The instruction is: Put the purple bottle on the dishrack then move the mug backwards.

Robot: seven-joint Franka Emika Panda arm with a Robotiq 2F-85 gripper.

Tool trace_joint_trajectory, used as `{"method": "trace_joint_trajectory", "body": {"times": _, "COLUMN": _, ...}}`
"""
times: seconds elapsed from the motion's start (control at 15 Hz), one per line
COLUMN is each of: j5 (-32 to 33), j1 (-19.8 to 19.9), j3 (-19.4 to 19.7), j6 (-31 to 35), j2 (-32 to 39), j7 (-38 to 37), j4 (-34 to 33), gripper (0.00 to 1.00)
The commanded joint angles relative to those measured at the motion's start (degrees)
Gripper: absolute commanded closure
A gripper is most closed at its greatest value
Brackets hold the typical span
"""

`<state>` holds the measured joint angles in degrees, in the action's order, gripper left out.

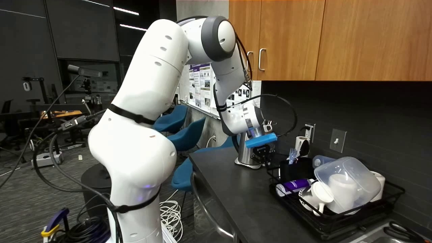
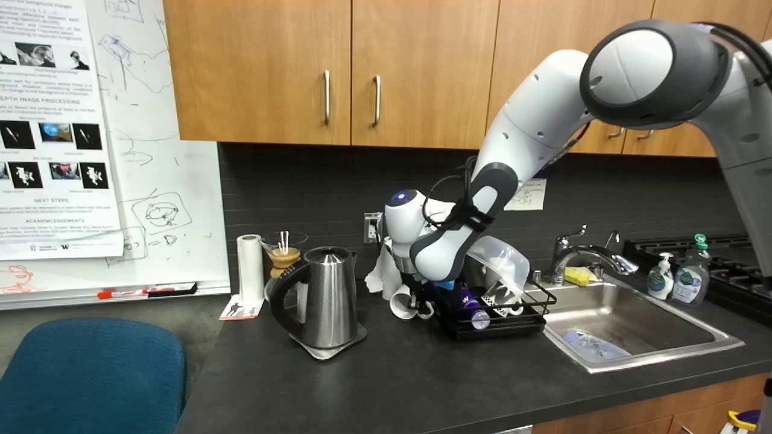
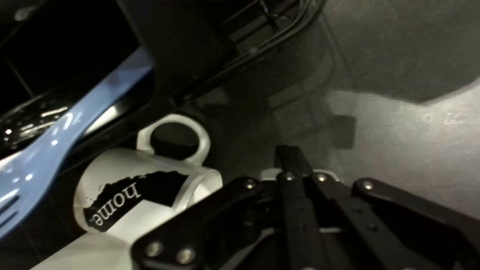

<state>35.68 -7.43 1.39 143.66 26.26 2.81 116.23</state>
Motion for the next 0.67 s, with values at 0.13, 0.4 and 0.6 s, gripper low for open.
{"method": "trace_joint_trajectory", "body": {"times": 0.13, "j5": -0.68, "j1": -0.55, "j3": -0.71, "j6": -0.32, "j2": -8.15, "j7": -3.82, "j4": 11.44, "gripper": 1.00}}
{"method": "trace_joint_trajectory", "body": {"times": 0.4, "j5": -0.84, "j1": -0.03, "j3": 0.39, "j6": -1.33, "j2": -11.92, "j7": -10.13, "j4": 17.48, "gripper": 1.00}}
{"method": "trace_joint_trajectory", "body": {"times": 0.6, "j5": -1.77, "j1": 1.17, "j3": 1.25, "j6": -2.70, "j2": -14.31, "j7": -13.47, "j4": 22.13, "gripper": 1.00}}
